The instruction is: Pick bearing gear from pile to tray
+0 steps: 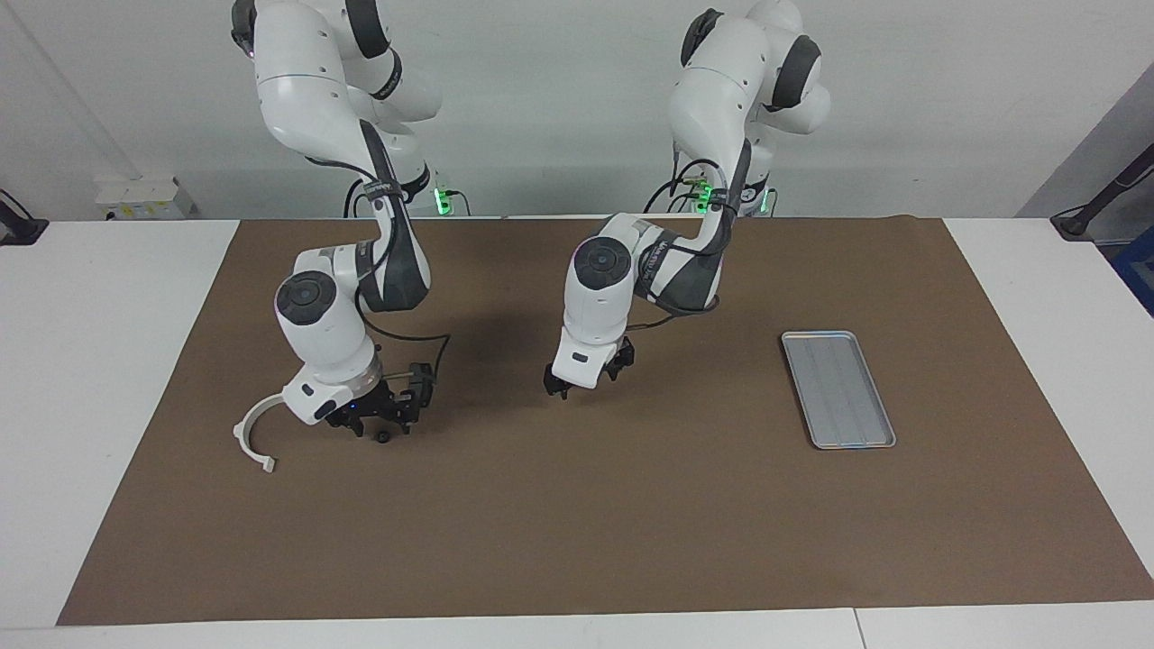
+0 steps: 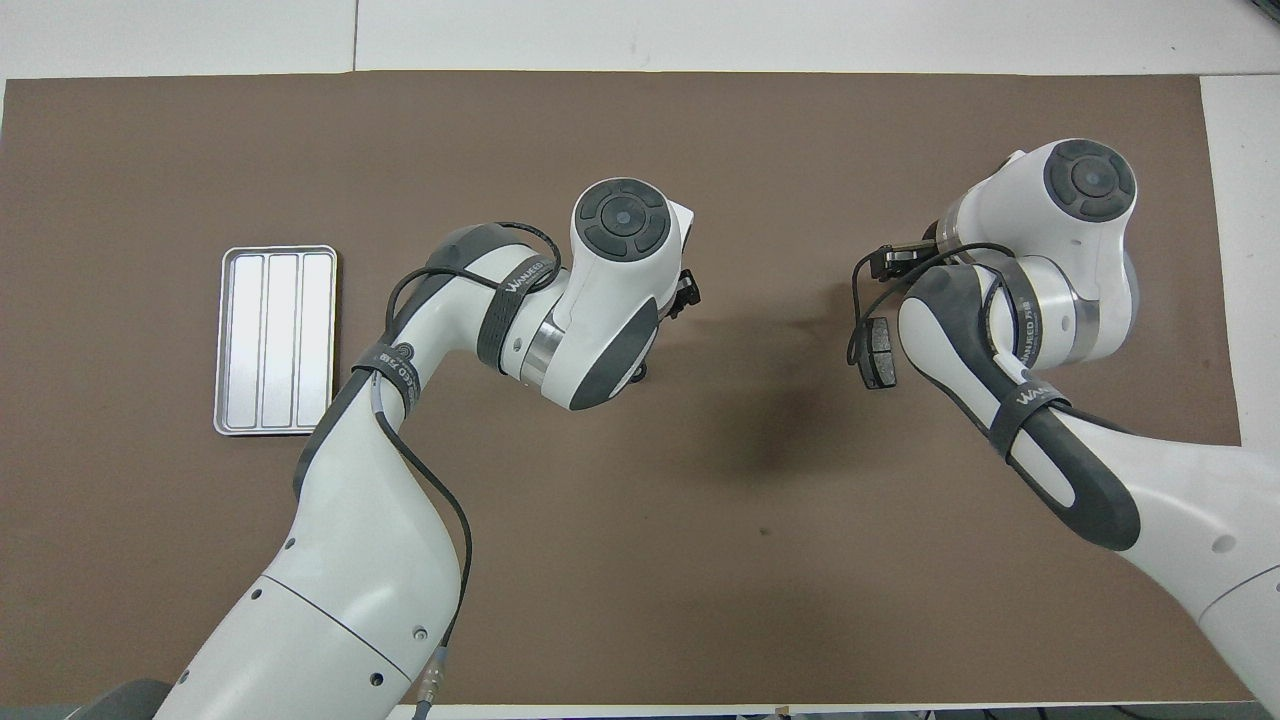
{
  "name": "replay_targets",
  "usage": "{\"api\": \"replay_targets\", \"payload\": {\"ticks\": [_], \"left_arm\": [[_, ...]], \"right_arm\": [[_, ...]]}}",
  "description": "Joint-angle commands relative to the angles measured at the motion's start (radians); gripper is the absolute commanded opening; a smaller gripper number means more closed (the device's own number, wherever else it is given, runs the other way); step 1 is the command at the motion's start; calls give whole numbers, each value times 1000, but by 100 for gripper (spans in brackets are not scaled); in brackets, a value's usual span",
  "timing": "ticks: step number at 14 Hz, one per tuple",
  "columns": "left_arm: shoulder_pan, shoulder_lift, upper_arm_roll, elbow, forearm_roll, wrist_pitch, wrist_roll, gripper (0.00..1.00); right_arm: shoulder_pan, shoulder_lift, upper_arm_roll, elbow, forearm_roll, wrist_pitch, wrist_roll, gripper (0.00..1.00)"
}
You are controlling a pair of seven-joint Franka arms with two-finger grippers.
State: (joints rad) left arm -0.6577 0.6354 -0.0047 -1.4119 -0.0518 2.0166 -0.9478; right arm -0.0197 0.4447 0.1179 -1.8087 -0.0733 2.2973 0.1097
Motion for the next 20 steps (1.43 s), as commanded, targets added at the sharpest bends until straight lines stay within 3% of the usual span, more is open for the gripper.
{"api": "replay_targets", "payload": {"ticks": [1,8,9,10,12,13,17,18,20], "left_arm": [[-11,-65,17,-82,1,1,-12,100],[-42,-109,15,-231,-8,140,-46,100],[-48,-109,15,-237,-10,146,-48,100],[-48,-109,17,-239,-10,149,-48,100],[-49,-109,17,-263,-10,181,-49,100],[-57,-109,18,-275,-8,192,-51,100],[-59,-109,18,-280,-8,191,-52,93],[-59,-109,18,-280,-8,188,-52,77],[-59,-109,18,-280,-8,191,-52,33]], "right_arm": [[-25,0,11,-21,-2,25,-45,75],[-31,11,11,-29,-2,27,-65,62],[-32,11,11,-30,-2,45,-67,57],[-32,11,11,-40,-2,62,-67,45],[-31,9,9,-38,-2,64,-64,6],[-31,9,9,-37,-5,64,-65,0],[-29,3,8,-20,-6,42,-65,0],[-29,-9,6,3,-11,6,-65,0],[-31,-21,8,99,-14,-115,-67,0]]}}
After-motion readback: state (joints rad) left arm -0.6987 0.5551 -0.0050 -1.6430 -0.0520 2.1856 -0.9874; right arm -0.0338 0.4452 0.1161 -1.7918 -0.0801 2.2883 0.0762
